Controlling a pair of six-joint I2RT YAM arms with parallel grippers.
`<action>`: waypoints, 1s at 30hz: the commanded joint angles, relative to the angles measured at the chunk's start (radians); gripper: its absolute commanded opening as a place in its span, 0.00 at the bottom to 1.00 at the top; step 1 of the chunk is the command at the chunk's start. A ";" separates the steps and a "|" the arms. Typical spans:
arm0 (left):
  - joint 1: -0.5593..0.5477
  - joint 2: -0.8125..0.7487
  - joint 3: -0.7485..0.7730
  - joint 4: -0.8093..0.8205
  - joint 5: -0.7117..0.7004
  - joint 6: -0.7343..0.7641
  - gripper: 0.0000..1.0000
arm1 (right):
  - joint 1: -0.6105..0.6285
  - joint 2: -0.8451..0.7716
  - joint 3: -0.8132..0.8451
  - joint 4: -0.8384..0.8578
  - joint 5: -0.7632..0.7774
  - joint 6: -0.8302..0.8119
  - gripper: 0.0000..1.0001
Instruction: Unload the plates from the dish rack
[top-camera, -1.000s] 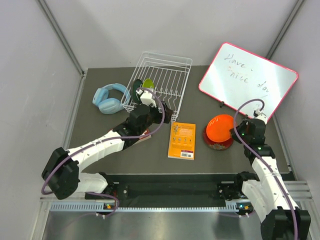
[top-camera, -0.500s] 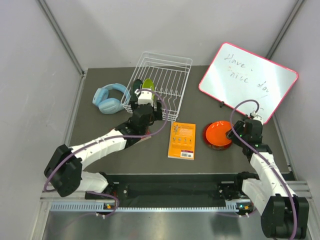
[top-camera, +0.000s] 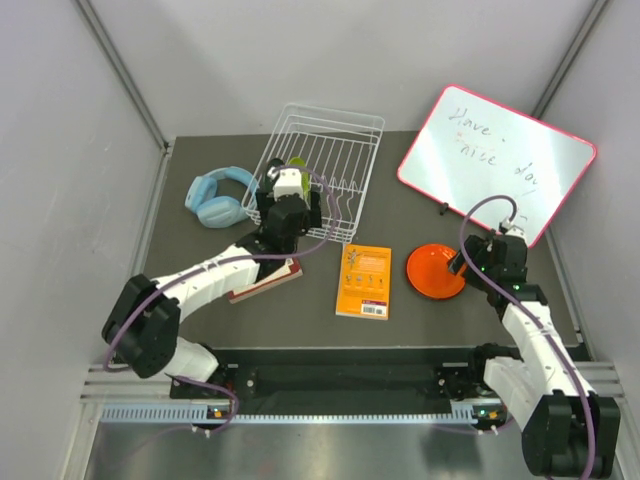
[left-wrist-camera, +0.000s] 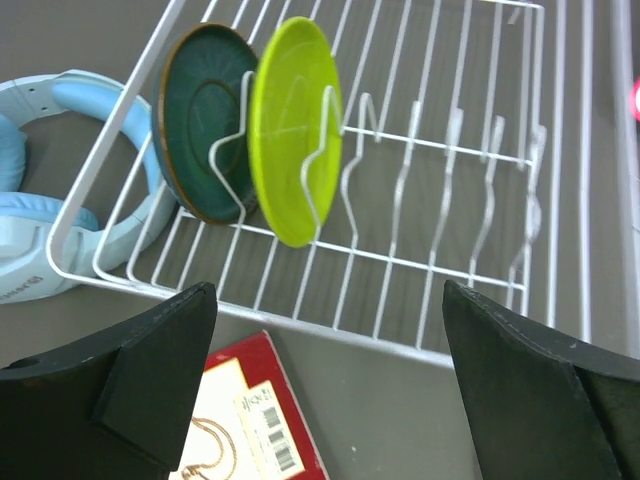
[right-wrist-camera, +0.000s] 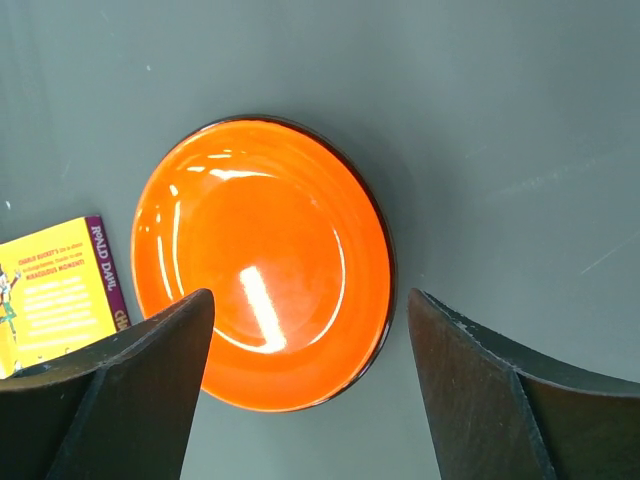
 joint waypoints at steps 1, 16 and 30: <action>0.083 0.045 0.076 0.020 0.044 -0.014 0.99 | -0.008 0.005 0.049 0.008 -0.028 -0.036 0.78; 0.256 0.294 0.222 0.120 0.218 -0.021 0.88 | -0.008 0.093 0.048 0.069 -0.034 -0.051 0.80; 0.273 0.426 0.329 0.095 0.275 -0.051 0.26 | -0.008 0.150 0.037 0.109 -0.038 -0.055 0.79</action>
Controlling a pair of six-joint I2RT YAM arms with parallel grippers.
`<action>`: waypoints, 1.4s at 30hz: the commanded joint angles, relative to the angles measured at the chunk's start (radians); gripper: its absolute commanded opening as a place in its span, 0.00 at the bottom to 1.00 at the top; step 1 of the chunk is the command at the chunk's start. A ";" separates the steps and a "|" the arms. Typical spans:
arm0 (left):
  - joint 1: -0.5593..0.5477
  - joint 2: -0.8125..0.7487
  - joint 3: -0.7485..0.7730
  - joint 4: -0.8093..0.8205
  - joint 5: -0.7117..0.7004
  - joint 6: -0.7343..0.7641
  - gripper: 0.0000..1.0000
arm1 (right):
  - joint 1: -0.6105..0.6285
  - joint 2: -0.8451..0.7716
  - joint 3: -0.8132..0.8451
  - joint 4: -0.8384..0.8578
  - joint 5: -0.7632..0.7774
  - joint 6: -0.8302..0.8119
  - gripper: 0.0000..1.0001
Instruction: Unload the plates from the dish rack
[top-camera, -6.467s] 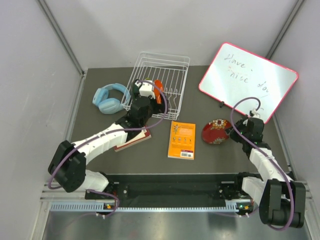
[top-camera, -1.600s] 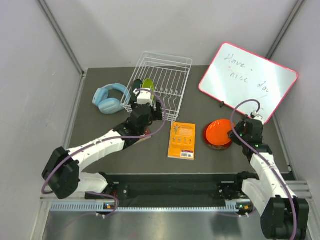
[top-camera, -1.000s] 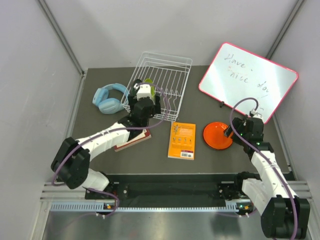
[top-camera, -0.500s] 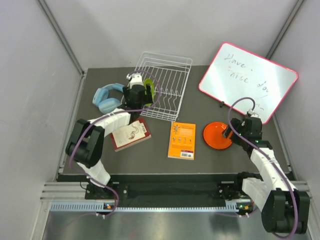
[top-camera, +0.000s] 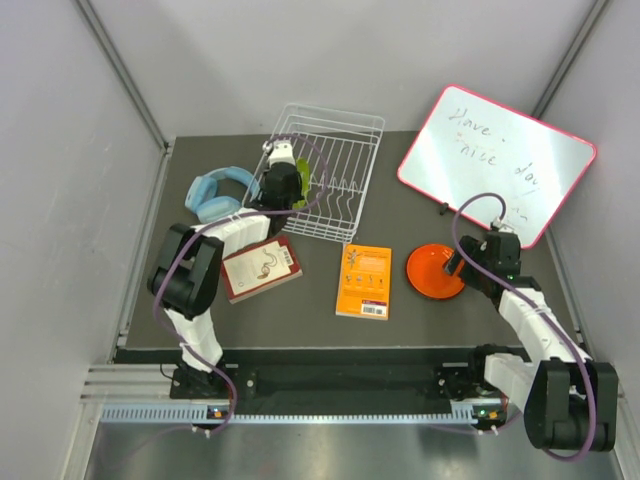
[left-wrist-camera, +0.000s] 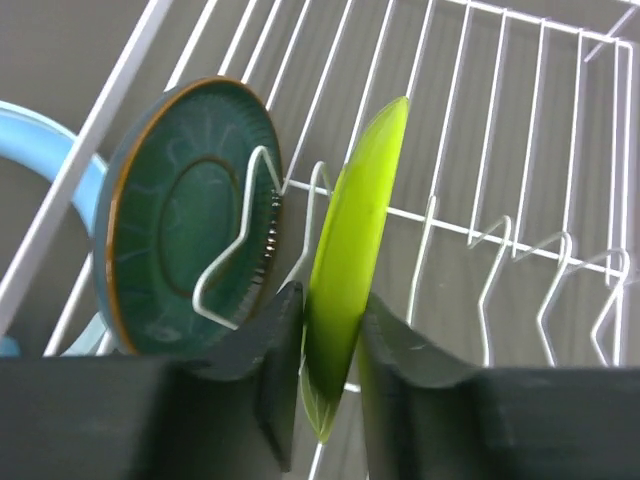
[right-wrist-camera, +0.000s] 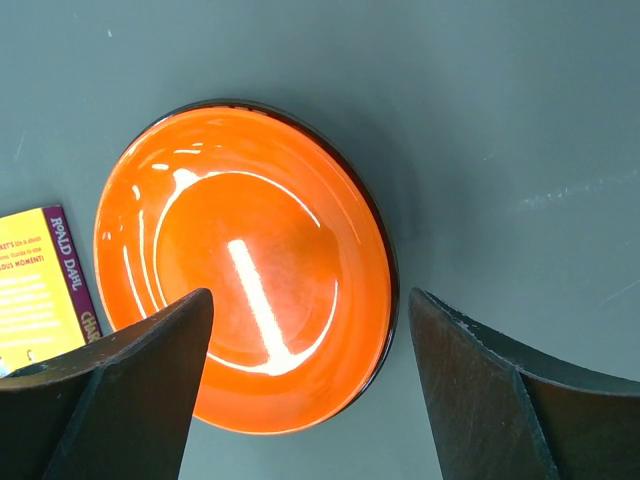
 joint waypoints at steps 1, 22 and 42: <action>0.017 0.042 0.078 -0.021 0.042 -0.032 0.25 | -0.008 -0.002 0.033 0.040 -0.002 -0.017 0.79; -0.179 -0.095 0.010 0.114 -0.456 0.234 0.00 | -0.008 -0.128 0.041 -0.038 -0.017 -0.004 0.81; -0.282 -0.468 -0.191 -0.070 0.172 -0.294 0.00 | 0.068 -0.246 0.065 0.133 -0.397 0.105 0.84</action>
